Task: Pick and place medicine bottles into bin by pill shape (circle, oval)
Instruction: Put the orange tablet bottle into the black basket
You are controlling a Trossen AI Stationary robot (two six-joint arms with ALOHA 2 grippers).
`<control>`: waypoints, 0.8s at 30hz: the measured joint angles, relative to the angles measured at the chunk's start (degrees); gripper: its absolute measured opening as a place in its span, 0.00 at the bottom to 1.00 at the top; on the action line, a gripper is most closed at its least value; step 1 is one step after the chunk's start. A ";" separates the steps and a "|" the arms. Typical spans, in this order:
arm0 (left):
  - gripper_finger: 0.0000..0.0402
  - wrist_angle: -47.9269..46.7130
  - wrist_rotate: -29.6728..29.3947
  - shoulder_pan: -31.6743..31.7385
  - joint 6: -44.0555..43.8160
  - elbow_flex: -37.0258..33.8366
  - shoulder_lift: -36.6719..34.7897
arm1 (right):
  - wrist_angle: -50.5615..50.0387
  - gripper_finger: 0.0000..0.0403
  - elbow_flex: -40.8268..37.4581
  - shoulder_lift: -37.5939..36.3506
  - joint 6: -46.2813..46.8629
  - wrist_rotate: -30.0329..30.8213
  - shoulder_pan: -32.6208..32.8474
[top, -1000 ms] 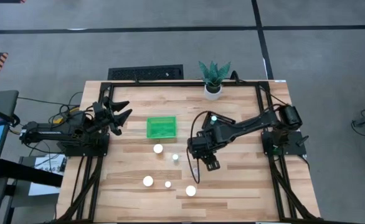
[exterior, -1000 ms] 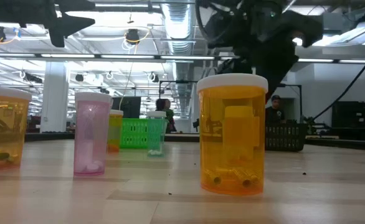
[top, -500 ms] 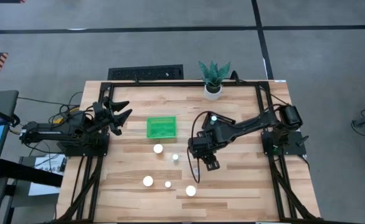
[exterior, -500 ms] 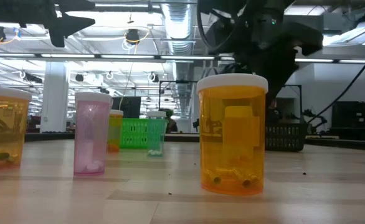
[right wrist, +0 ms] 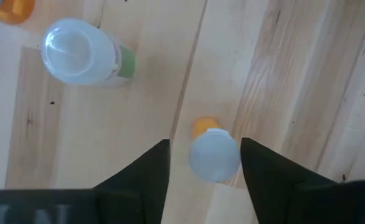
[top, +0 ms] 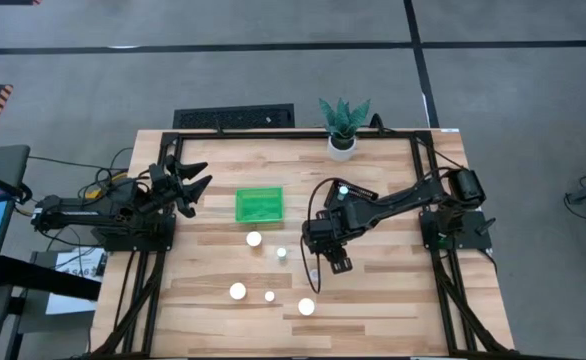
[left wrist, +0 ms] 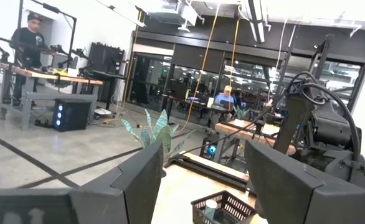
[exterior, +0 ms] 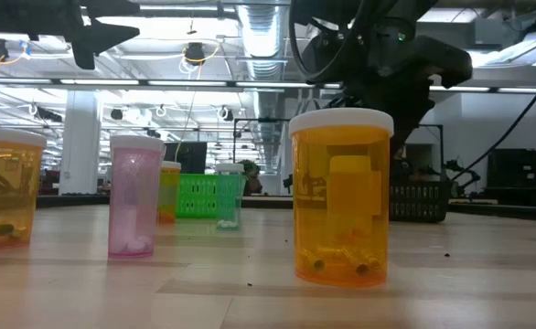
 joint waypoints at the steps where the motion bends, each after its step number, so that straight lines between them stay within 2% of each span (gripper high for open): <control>1: 0.55 0.00 0.00 0.00 0.00 0.00 0.00 | 0.00 0.48 0.00 0.00 -0.04 0.00 0.00; 13: 0.55 -0.02 0.01 0.01 0.00 0.00 0.00 | 0.00 0.32 0.00 0.00 -0.12 0.02 0.00; 20: 0.55 -0.02 0.02 0.00 0.00 0.00 0.00 | -0.53 0.31 0.00 -0.32 -0.82 0.02 -0.54; 24: 0.55 -0.04 0.03 0.00 -0.04 0.00 0.00 | -2.59 0.31 -0.04 -3.29 -0.94 0.02 -1.75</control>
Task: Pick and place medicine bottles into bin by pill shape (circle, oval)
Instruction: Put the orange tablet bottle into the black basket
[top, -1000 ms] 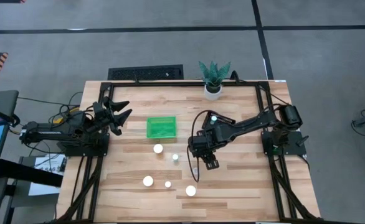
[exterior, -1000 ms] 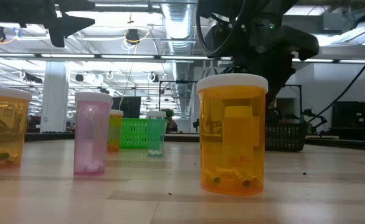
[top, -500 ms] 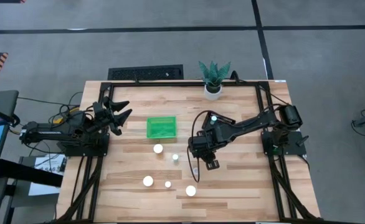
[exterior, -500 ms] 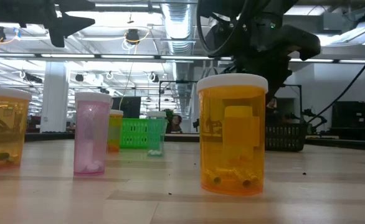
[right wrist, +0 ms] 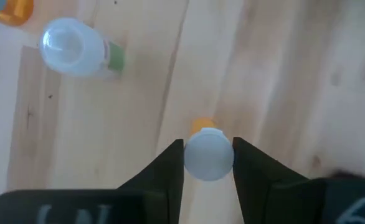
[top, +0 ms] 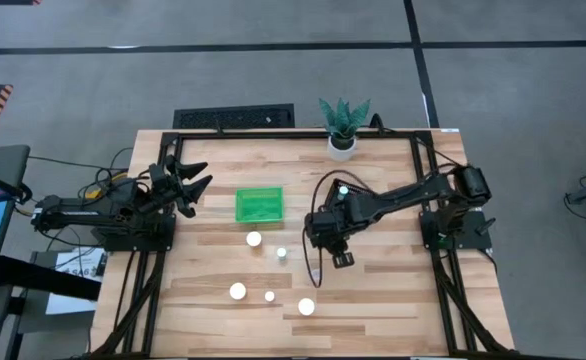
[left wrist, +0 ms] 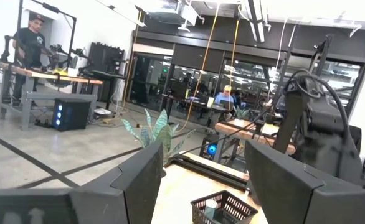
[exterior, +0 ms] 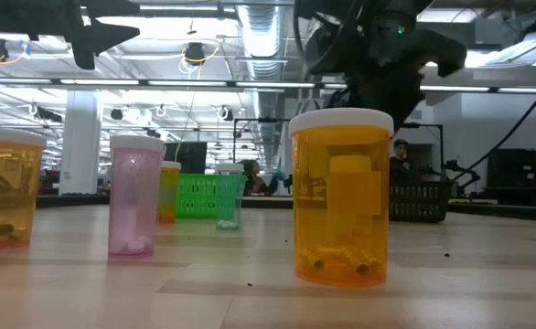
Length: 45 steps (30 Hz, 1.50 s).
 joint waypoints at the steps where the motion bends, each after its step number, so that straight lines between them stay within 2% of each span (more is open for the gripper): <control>1: 0.55 0.00 0.00 0.00 0.02 0.00 0.00 | -0.97 0.31 0.00 -1.15 -0.12 0.00 -0.44; 7: 0.55 0.00 0.00 0.01 0.11 0.00 0.00 | -5.95 0.31 0.02 -10.85 -1.72 0.61 -4.42; 12: 0.55 0.00 0.00 0.00 0.11 0.00 0.00 | -11.35 0.32 0.07 -17.86 -2.72 8.86 -10.41; 15: 0.55 0.00 0.00 0.00 0.09 0.00 0.00 | -14.01 0.32 0.07 -20.06 -3.09 9.60 -15.03; 20: 0.55 -0.02 0.00 0.00 0.10 0.00 0.00 | -16.53 0.32 -0.03 -19.87 -3.33 9.12 -21.97; 25: 0.55 -0.15 0.01 0.00 0.09 0.00 0.00 | -15.94 0.32 -2.46 -17.76 -4.61 4.24 -25.77; 32: 0.55 -0.33 -0.04 0.00 0.31 0.00 0.00 | -9.29 0.32 -10.38 -17.62 -4.70 -0.11 -27.20; 45: 0.55 -0.46 -0.13 0.00 -0.07 0.00 0.00 | -1.39 0.32 -16.50 -15.36 -6.56 -0.41 -28.60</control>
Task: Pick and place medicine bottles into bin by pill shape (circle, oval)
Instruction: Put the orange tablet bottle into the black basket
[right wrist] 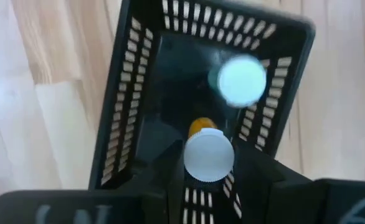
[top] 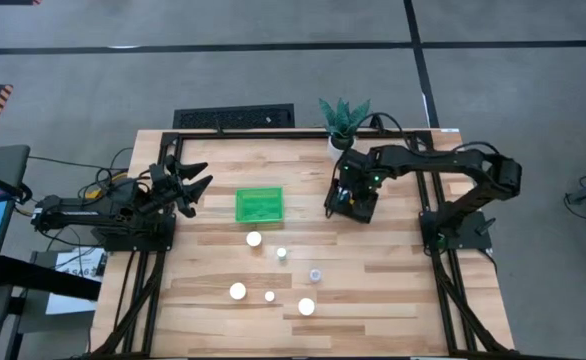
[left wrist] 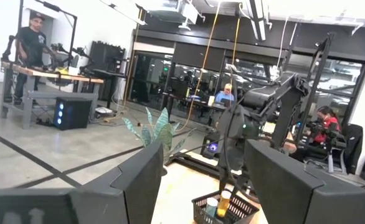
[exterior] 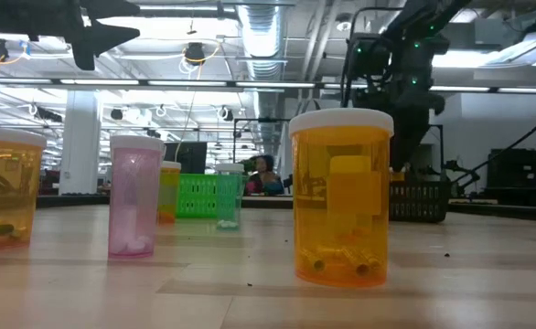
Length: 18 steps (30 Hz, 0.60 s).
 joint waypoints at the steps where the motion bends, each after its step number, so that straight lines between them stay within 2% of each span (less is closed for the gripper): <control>1: 0.55 0.00 -0.03 0.02 -0.01 0.00 0.00 | 0.46 0.32 -0.44 -0.13 -0.04 -0.07 -0.14; 18: 0.55 0.00 -0.07 0.00 0.07 0.00 0.00 | 3.31 0.33 -1.08 -0.11 0.04 -2.68 -2.34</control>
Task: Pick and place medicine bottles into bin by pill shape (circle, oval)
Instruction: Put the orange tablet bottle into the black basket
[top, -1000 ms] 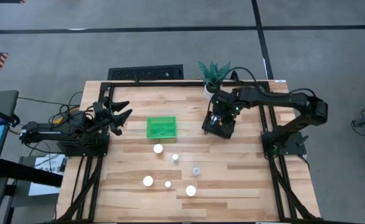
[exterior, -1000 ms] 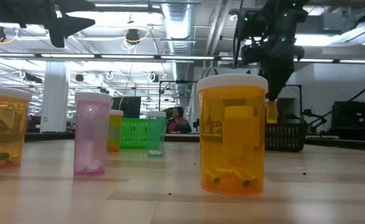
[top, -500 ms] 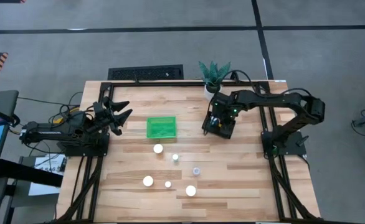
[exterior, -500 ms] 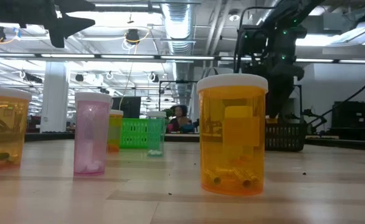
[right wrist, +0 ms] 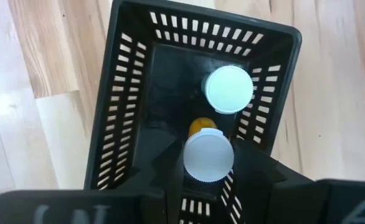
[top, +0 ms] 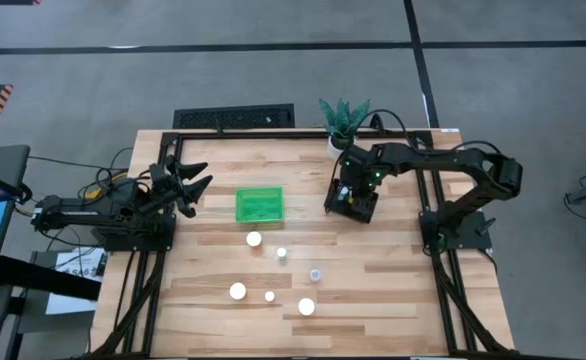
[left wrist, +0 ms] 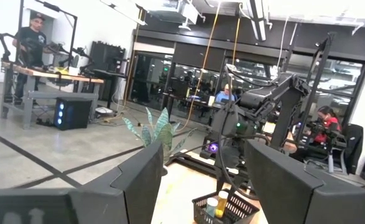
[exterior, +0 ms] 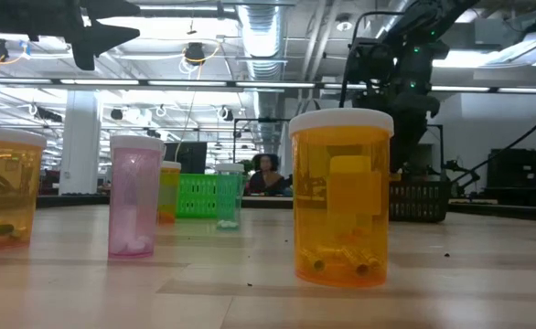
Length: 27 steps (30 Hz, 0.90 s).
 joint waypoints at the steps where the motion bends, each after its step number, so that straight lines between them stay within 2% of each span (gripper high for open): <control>1: 0.55 0.00 0.01 0.01 0.00 0.00 0.00 | 0.00 0.33 0.00 0.00 0.00 0.01 0.00; 20: 0.55 -0.09 0.00 0.00 0.00 0.00 0.00 | 3.52 0.33 -3.56 -0.07 0.15 -0.05 -0.28; 27: 0.55 -0.02 -0.02 0.01 0.26 0.00 0.00 | 3.31 0.36 -3.63 -0.04 -0.01 0.01 -0.28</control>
